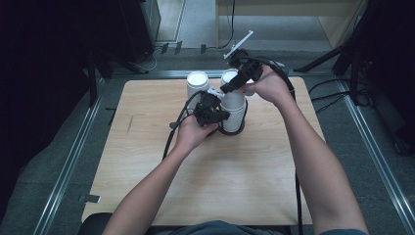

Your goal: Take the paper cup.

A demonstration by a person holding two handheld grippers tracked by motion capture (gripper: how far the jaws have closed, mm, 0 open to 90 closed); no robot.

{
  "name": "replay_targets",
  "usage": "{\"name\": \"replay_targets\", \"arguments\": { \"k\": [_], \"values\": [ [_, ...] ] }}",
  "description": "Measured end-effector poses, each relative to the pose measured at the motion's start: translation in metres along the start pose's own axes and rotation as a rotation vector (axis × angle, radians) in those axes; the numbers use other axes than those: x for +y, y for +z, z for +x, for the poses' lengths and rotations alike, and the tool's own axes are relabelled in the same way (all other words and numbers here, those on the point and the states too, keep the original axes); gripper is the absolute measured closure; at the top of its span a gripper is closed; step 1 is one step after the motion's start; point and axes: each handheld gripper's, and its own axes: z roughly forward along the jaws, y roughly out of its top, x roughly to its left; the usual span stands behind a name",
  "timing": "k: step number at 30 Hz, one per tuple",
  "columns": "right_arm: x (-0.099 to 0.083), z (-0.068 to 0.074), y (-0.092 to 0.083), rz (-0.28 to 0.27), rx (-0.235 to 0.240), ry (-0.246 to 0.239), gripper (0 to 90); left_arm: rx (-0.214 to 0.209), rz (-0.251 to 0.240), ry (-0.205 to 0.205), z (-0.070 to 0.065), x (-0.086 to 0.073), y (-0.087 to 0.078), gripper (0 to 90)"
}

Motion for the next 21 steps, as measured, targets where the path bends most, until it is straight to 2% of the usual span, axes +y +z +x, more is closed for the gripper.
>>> {"name": "replay_targets", "arguments": {
  "k": [12, 21],
  "values": [
    [0.0033, -0.0007, -0.0016, 0.022, -0.007, 0.017, 25.1, 0.004, -0.002, 0.000, 0.0002, 0.0002, 0.0000, 85.1],
    [0.0055, 0.0008, -0.0020, 0.022, -0.013, -0.001, 25.2, 0.010, -0.005, 0.001, 0.0006, 0.0002, -0.0005, 85.1]
  ]
}}
